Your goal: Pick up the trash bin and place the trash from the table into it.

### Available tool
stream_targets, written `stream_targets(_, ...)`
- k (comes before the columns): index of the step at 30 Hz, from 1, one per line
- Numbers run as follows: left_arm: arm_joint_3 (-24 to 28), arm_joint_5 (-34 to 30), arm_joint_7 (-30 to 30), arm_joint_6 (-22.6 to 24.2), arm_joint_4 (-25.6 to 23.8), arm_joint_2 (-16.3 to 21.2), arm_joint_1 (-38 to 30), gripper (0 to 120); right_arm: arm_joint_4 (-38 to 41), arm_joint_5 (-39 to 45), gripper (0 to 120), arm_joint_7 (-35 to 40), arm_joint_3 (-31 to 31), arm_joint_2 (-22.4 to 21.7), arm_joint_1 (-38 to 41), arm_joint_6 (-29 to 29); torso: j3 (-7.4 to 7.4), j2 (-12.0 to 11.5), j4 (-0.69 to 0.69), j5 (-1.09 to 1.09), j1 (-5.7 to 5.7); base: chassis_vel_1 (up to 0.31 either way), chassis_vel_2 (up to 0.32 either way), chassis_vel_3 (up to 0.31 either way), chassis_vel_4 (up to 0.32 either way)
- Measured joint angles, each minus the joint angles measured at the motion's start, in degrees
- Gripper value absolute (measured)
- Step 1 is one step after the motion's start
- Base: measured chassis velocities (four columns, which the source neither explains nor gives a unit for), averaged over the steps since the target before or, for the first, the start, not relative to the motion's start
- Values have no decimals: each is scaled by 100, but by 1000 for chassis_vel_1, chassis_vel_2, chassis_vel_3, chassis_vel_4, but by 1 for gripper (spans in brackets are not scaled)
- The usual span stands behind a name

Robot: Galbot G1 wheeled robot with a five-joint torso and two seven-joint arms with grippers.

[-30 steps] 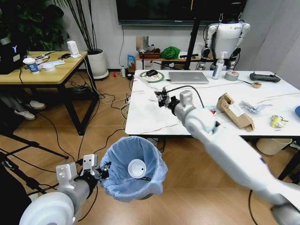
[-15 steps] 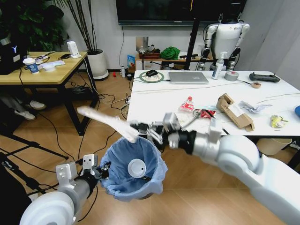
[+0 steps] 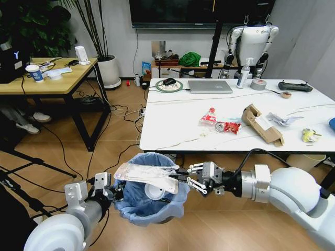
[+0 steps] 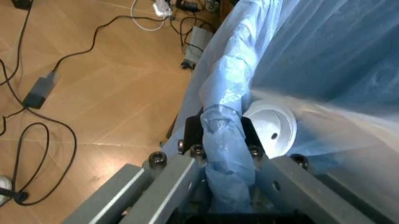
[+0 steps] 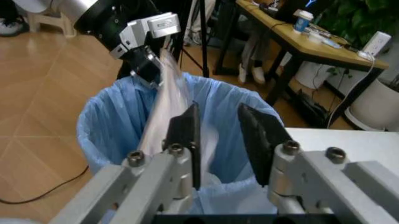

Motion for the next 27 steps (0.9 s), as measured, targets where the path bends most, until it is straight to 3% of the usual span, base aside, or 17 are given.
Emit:
stream_targets(4,16,11,0,0,0,-4,12,0,98,9,36,263,183,-42,-228,-2,0,0,-1,0,0,0,0,0,0)
stream_targets(6,27,24,0,0,0,-8,17,0,167,208,45,972,248,-24,-280,-93,0,0,-1,-1,0,0,0,0,0)
stream_targets(8,38,42,1,1,0,-10,33,0,243,752,52,2233,237,130,-112,-499,0,0,-2,-3,0,0,0,0,0)
stream_targets(9,38,42,1,1,0,-10,33,0,243,752,52,2233,237,130,-112,-499,0,0,-2,-3,0,0,0,0,0)
stream_targets(14,44,82,18,0,0,-19,76,0,-255,2133,77,5034,27,872,664,-1225,1,0,0,-2,0,0,0,0,0)
stream_targets(21,36,57,31,0,0,42,37,0,-1591,2871,97,6423,-169,1774,1255,-1247,1,-2,-1,0,1,0,0,0,0)
stream_targets(27,29,24,31,0,0,109,33,0,-2425,3236,100,6894,-501,2260,1923,-1302,2,-2,-1,-2,1,0,0,0,0)
